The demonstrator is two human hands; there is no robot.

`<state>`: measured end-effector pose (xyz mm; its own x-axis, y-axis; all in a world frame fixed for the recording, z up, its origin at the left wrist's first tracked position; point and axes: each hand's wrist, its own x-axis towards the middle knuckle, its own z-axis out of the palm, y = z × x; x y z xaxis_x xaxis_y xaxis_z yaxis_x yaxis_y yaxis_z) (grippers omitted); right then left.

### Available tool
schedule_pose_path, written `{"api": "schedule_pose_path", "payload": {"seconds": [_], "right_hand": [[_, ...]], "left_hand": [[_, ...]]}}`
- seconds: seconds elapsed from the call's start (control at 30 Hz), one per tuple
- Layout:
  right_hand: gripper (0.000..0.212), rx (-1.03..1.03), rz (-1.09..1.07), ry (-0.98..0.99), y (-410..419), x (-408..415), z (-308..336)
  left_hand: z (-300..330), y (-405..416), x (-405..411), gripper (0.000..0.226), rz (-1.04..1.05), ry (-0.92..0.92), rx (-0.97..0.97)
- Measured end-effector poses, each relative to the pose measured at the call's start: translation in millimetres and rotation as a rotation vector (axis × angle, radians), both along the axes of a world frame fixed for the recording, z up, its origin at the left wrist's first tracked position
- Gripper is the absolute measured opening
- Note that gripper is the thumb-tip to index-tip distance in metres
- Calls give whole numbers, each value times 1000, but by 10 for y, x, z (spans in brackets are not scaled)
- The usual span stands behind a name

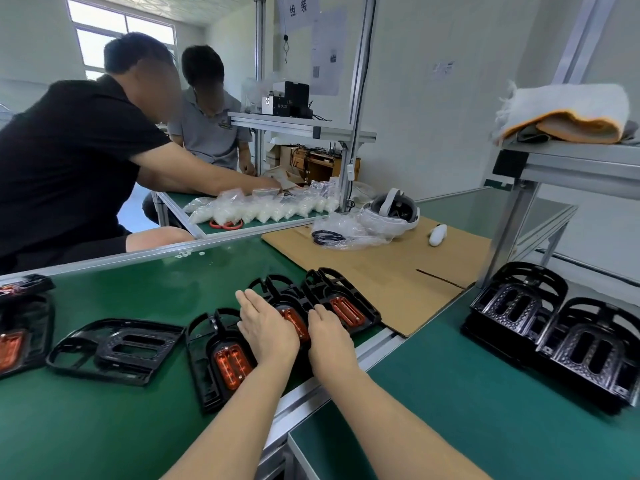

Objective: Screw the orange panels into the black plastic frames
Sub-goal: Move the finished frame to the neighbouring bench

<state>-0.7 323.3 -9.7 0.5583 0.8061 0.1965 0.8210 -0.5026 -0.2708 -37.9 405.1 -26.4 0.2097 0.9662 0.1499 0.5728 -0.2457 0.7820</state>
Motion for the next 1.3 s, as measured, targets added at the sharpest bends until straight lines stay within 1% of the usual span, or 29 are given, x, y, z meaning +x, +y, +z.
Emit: {"api": "schedule_pose_path", "payload": {"seconds": [0.07,0.13,0.2,0.3,0.53,0.7,0.77,0.87,0.97,1.03,1.3], "right_hand": [[58,1,34,-20,-6,19,-44],[69,-47,75,-58,-14,29,-77],[71,-107,114,-126,-24,34,-99],[72,-143,108,-158,-36,47,-121],[74,-202,101,-149,-46,55,-118],[79,-178,91,-134,-78,28,-134],[77,-140,77,-98,-96,23,-125],[71,-64,45,-33,-149,37,-106],[58,-11,-3,8,-235,57,-112],[54,-19,-30,31,-311,71,-121],[53,-82,-158,62,-861,223,-182]], "left_hand": [[-9,5,22,75,11,33,0],[-13,19,43,72,21,76,4],[-18,43,64,68,23,114,15],[-17,78,81,66,26,162,16],[-17,74,92,63,45,278,24],[29,69,88,65,45,287,-22],[43,75,83,66,46,280,-36],[67,63,82,69,41,261,4],[101,-10,89,68,12,242,67],[135,-110,111,66,-24,226,107],[82,-724,267,63,-239,211,163]]}}
